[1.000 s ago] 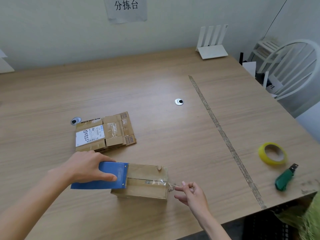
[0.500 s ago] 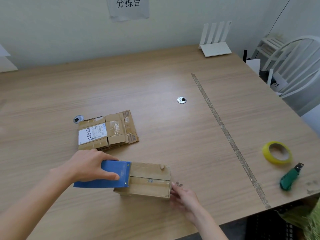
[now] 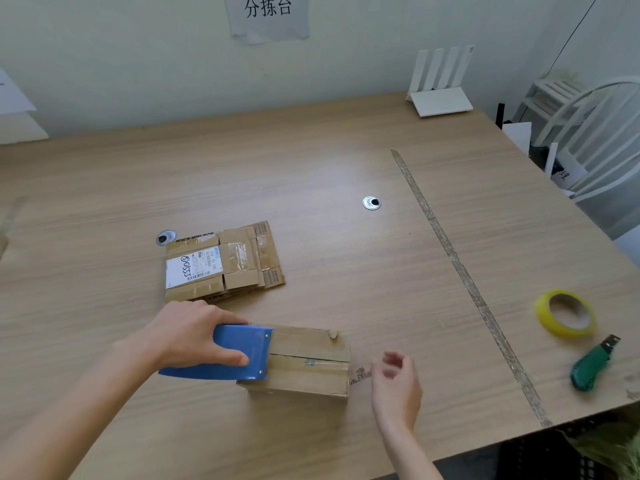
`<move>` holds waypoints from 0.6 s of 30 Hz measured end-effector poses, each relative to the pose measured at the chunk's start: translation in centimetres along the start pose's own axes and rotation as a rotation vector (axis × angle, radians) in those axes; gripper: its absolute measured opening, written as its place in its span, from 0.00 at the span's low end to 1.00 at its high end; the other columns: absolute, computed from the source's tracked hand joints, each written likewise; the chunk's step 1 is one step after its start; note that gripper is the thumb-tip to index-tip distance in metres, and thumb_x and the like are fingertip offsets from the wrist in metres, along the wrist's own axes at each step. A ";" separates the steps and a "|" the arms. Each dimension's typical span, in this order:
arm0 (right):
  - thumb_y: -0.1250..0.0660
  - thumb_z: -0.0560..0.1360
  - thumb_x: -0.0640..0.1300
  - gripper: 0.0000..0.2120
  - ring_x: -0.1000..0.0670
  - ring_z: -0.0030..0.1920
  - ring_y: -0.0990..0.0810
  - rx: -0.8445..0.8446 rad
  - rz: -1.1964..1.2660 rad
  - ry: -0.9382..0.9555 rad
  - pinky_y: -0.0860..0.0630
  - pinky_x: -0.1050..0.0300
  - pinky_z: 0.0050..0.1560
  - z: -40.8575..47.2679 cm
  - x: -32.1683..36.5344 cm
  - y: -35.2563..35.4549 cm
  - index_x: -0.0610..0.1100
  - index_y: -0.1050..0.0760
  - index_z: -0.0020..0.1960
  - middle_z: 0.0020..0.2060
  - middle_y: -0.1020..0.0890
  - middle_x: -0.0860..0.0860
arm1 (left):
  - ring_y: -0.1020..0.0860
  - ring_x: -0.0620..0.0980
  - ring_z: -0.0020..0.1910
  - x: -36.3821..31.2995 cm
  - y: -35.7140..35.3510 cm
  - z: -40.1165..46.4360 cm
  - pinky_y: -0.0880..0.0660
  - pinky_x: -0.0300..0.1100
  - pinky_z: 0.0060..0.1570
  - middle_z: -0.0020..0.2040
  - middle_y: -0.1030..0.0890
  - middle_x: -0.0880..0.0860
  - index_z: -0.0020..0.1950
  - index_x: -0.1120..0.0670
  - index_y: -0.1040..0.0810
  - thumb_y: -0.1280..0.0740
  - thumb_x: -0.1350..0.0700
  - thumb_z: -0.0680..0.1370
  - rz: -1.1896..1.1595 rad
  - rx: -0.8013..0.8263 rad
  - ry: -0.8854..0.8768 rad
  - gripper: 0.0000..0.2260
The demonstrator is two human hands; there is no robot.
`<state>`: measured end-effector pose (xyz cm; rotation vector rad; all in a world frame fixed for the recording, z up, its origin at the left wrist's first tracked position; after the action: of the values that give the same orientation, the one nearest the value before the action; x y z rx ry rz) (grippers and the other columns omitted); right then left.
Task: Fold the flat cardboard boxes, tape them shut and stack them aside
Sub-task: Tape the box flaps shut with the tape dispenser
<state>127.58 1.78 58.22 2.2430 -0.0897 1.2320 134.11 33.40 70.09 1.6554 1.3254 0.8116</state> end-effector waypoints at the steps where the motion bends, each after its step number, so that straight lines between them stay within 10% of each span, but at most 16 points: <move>1: 0.31 0.79 0.45 0.07 0.52 0.56 0.19 -0.068 -0.062 0.231 0.22 0.54 0.55 -0.9 1.1 0.0 0.53 0.26 0.55 0.53 0.21 0.57 | 0.28 0.35 0.40 -0.1 0.0 0.0 0.35 0.33 0.34 0.41 0.24 0.34 0.69 0.27 0.32 0.46 0.17 0.61 0.000 -0.001 -0.003 0.37; 4: 0.38 0.83 0.45 0.17 0.60 0.70 0.30 0.104 -0.240 0.755 0.32 0.59 0.71 -3.2 4.0 -2.2 0.53 0.29 0.70 0.67 0.26 0.61 | 0.27 0.34 0.41 0.1 -0.1 -0.1 0.34 0.33 0.35 0.42 0.24 0.34 0.69 0.28 0.31 0.45 0.18 0.62 -0.035 0.015 0.003 0.37; 8: 0.50 0.86 0.54 0.27 0.53 0.82 0.51 0.355 -0.729 0.940 0.57 0.51 0.81 -3.8 4.4 -5.8 0.51 0.47 0.83 0.82 0.46 0.55 | 0.24 0.37 0.45 0.3 -0.4 -0.4 0.30 0.34 0.39 0.44 0.22 0.35 0.69 0.27 0.31 0.44 0.18 0.61 -0.077 0.012 0.016 0.38; 18: 0.49 0.83 0.60 0.28 0.50 0.80 0.38 0.266 -0.868 1.016 0.45 0.46 0.75 -3.7 3.0 -6.8 0.49 0.37 0.80 0.80 0.37 0.53 | 0.22 0.42 0.45 0.8 -0.1 0.0 0.27 0.39 0.40 0.46 0.18 0.39 0.67 0.29 0.28 0.43 0.18 0.61 -0.052 -0.040 0.017 0.36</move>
<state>128.67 9.92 59.07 1.2725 1.3186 1.6858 134.22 34.19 69.98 1.5796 1.3503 0.8181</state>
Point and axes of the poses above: each hand's wrist, its own z-axis towards the middle knuckle, its own y-axis out of the back of the hand, x = y × z, the point moved 1 cm from there along z, towards the middle knuckle
